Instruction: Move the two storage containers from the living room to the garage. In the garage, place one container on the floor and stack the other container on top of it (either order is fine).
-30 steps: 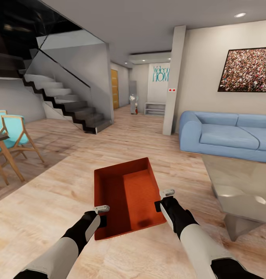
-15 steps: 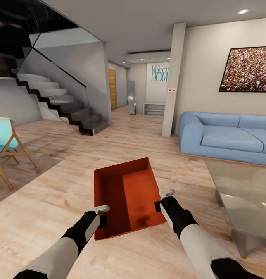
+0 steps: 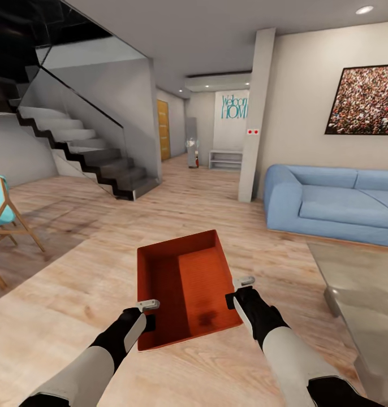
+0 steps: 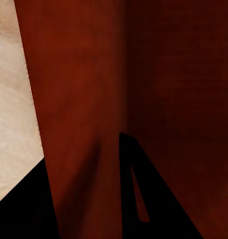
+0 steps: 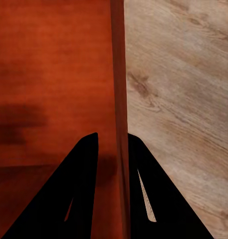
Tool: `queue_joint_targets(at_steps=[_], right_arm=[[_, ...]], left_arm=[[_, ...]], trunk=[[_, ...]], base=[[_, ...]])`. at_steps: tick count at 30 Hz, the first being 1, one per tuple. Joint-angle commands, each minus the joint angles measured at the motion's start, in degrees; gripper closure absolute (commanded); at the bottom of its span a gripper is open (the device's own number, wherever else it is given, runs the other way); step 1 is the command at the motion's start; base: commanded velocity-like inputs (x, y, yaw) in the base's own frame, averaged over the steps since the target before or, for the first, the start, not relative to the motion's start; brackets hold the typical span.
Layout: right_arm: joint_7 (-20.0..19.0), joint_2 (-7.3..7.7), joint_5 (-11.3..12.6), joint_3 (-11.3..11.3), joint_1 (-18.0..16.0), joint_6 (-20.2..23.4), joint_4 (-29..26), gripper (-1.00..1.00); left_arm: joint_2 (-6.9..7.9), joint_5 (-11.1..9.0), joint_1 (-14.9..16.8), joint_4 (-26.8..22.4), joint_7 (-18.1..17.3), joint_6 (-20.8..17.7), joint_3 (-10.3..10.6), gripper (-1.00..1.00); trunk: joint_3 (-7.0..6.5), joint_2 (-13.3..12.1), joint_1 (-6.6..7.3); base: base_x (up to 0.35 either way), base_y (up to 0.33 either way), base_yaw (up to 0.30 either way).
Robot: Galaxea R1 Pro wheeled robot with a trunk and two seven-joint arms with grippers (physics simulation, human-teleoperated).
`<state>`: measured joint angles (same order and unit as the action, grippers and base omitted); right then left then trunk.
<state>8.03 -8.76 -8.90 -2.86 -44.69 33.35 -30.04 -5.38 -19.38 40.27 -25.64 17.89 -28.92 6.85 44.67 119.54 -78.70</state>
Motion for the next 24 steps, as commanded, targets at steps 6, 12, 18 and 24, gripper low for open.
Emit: queue_joint_targets(at_steps=[6,12,18,24], right_arm=[[-1.1,0.06,4.7,0.7,-0.1,-0.3,0.0,1.0],[-1.1,0.06,4.7,0.7,-0.1,-0.3,0.0,1.0],[-1.1,0.06,4.7,0.7,-0.1,-0.3,0.0,1.0],[-1.1,0.06,4.7,0.7,-0.1,-0.3,0.0,1.0]], left_arm=[[0.45,-1.0,0.0,-0.1,0.0,0.3,-0.2,1.0],[0.45,-1.0,0.0,-0.1,0.0,0.3,-0.2,1.0],[0.44,-1.0,0.0,-0.1,0.0,0.3,-0.2,1.0],[0.44,-1.0,0.0,-0.1,0.0,0.3,-0.2,1.0]], trunk=[[0.0,0.0,0.0],[0.0,0.0,0.0],[0.0,0.0,0.0],[0.0,0.0,0.0]], base=[[0.336,0.0,0.0],[0.336,0.0,0.0],[0.336,0.0,0.0],[0.336,0.0,0.0]])
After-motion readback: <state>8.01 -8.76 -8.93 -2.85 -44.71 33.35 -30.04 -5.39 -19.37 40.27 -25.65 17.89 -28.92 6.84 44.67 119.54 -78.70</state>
